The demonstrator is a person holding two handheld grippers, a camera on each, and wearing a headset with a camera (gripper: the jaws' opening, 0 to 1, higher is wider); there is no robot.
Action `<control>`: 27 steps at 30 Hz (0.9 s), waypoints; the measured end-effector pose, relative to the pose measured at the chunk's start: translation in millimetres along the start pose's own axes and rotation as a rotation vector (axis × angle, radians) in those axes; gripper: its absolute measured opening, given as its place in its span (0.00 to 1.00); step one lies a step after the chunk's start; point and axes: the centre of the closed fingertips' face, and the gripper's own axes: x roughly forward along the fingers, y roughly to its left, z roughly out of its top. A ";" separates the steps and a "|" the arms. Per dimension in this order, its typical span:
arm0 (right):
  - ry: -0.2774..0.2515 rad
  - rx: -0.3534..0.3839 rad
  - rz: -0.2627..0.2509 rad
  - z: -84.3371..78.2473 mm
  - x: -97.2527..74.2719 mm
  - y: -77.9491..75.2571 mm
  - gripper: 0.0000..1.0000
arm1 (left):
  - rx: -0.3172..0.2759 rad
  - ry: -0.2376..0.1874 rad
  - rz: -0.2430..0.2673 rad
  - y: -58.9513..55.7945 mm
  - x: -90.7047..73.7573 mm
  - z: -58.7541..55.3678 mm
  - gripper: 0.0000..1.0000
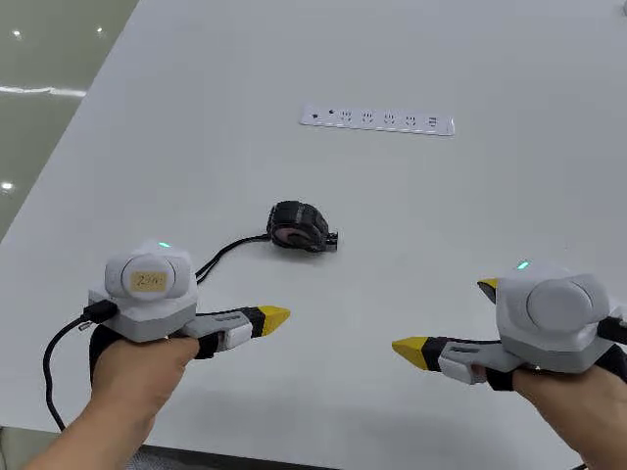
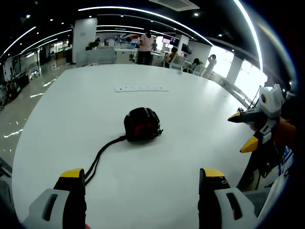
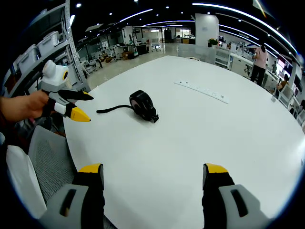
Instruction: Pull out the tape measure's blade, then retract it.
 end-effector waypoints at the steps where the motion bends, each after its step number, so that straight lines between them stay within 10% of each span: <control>1: 0.001 -0.002 0.000 0.3 0.6 -0.5 0.87 | 0.001 0.000 0.000 0.0 0.3 0.5 0.97; 27: 0.025 -0.041 0.035 8.8 26.0 -2.6 0.85 | 0.034 0.010 -0.025 4.6 18.4 13.5 0.97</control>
